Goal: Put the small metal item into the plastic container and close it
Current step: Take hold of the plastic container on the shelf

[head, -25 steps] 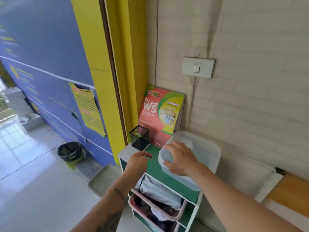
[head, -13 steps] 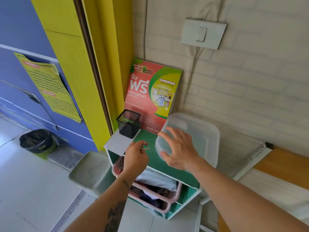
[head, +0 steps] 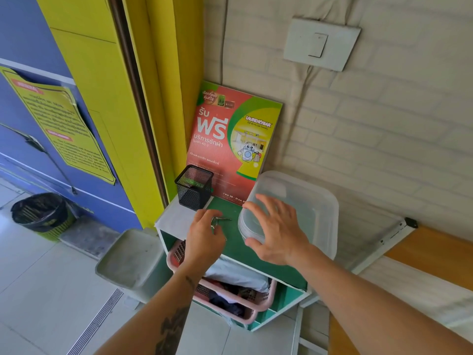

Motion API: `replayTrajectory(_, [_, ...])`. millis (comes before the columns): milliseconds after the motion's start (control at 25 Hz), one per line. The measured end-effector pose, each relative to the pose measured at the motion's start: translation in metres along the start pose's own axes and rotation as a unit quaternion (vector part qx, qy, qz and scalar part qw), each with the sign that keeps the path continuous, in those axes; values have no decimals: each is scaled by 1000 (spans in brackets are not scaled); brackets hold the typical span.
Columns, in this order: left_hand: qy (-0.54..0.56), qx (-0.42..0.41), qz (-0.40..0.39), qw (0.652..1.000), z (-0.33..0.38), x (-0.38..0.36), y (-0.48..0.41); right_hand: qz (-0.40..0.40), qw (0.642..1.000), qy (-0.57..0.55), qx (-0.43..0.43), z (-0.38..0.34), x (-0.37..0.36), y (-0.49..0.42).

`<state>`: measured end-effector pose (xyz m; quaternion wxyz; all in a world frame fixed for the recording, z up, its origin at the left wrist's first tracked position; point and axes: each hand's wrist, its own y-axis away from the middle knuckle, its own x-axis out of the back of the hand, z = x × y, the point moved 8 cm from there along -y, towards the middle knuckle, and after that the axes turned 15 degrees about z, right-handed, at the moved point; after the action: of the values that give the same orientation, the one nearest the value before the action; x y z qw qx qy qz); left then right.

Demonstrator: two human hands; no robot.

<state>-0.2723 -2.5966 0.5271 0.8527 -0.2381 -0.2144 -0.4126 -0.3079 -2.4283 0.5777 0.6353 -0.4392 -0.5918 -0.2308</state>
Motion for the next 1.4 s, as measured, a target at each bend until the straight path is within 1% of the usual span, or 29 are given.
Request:
replayTrajectory(80, [53,51,10,997,-6,4,7,7,1000,1,0,-1,1,0])
replayTrajectory(160, [99,119,-20,988,-8,-1,17,12,1000,-3,-18,0,3,1])
replayTrajectory(320, [191,230,-67,952,-1,-21,27,38,999,0,-10,-3,8,2])
replayTrajectory(440, [240,280,-83,926,4,-30,29,42,999,3,-7,-7,7,0])
replayTrajectory(600, [247,302,-85,917,6,-33,25,11,999,48,23,-11,6,-6])
replayTrajectory(800, [284,363,-113,880,4,-41,28,-10,995,69,68,-15,13,-13])
replayTrajectory(920, [292,376,-111,872,4,-41,30,17,997,44,59,-8,32,-22])
replayTrajectory(1040, [306,388,-108,863,5,-41,32,29,999,-14,40,0,51,-24])
replayTrajectory(1160, [304,384,-109,865,7,-41,32,48,997,-59,30,6,71,-23])
replayTrajectory(1320, [298,387,-99,867,8,-41,33,111,993,-33,30,18,104,-24])
replayTrajectory(1400, [296,390,-95,867,7,-42,34,122,992,-24,36,17,110,-17])
